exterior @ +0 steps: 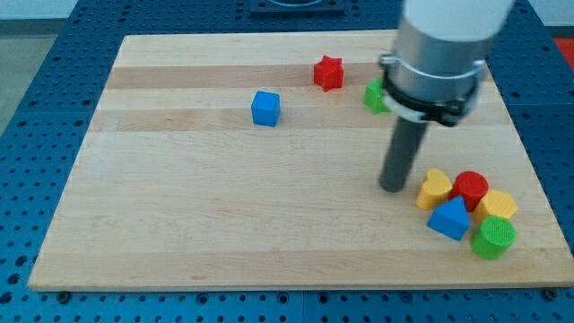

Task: Push the blue cube to the red circle

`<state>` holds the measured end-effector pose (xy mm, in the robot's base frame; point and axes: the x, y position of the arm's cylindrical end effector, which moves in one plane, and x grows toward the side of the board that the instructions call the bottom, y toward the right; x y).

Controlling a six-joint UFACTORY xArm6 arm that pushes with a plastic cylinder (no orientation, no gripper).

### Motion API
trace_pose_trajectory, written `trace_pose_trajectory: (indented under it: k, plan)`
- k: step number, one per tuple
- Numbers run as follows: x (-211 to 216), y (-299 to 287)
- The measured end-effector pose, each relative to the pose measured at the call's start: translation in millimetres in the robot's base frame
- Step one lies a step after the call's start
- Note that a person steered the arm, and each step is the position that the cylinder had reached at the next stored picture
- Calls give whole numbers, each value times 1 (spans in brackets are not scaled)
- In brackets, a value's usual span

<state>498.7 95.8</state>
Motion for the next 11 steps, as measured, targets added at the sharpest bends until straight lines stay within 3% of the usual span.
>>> trace_pose_trajectory:
  k: [2, 4, 6, 11]
  plan:
    - [-55, -140]
    - [-97, -206]
    - [-131, -203]
    - [-127, -104]
